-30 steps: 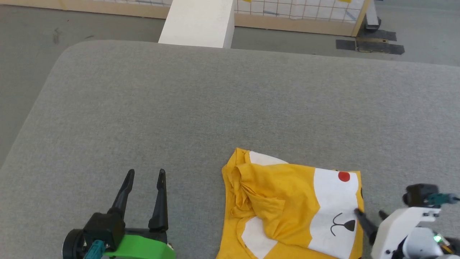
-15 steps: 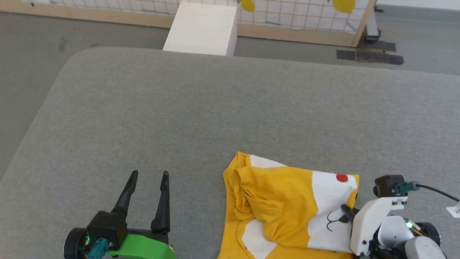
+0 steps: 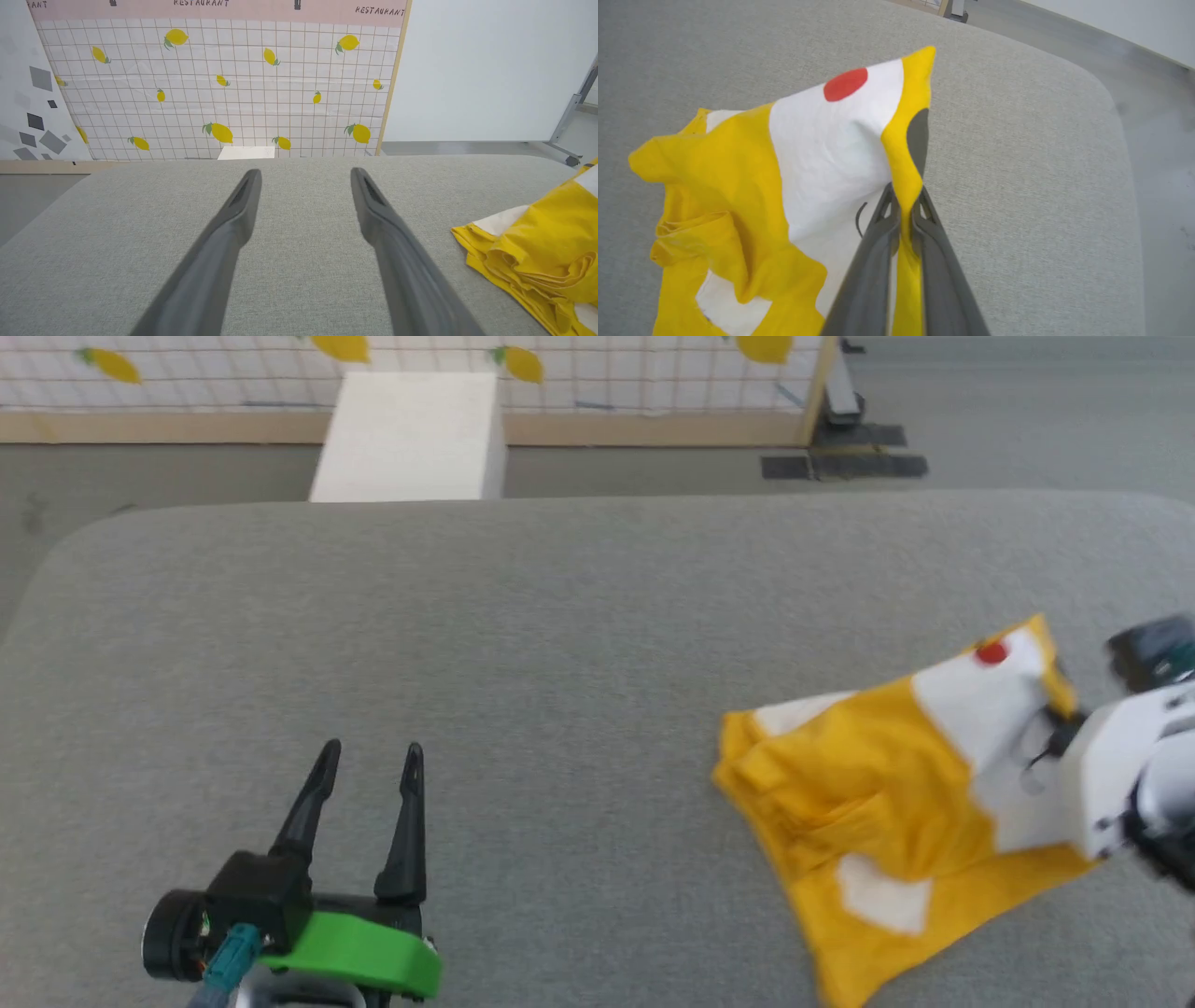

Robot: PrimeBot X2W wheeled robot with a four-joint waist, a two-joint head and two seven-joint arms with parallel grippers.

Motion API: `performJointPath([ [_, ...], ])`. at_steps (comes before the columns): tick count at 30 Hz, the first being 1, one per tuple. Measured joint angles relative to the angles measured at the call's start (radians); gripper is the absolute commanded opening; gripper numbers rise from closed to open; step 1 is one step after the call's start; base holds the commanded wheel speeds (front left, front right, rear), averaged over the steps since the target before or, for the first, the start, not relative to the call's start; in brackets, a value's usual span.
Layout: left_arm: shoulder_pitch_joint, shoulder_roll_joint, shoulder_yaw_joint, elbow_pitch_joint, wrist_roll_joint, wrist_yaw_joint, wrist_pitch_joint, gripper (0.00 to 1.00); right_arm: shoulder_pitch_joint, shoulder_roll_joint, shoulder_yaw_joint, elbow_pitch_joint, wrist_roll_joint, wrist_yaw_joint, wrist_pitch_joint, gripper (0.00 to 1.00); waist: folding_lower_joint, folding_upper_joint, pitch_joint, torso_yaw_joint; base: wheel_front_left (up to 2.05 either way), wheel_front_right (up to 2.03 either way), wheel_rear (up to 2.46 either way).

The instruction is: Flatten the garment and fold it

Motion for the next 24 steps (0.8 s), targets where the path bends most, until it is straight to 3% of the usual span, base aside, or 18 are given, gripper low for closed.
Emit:
performJointPath([
  [5, -0.049, 0.004, -0.001, -0.012, 0.02, 0.001, 0.007, 1.0, -0.077, -0.142, 0.016, -0.007, 0.016, 0.0, 0.017, 0.0, 0.0, 0.0, 0.057, -0.038, 0.0, 0.0, 0.0],
  [10, -0.124, 0.017, -0.011, -0.029, 0.066, -0.001, 0.022, 1.0, -0.137, -0.233, -0.006, 0.021, 0.035, 0.0, -0.006, 0.0, 0.0, 0.0, 0.134, -0.066, 0.0, 0.0, 0.0],
  [24, -0.292, 0.056, -0.023, -0.081, 0.177, -0.002, 0.094, 1.0, -0.216, -0.316, -0.203, 0.245, -0.06, 0.0, -0.116, 0.0, 0.0001, 0.0, 0.379, -0.115, 0.0, 0.0, 0.0],
])
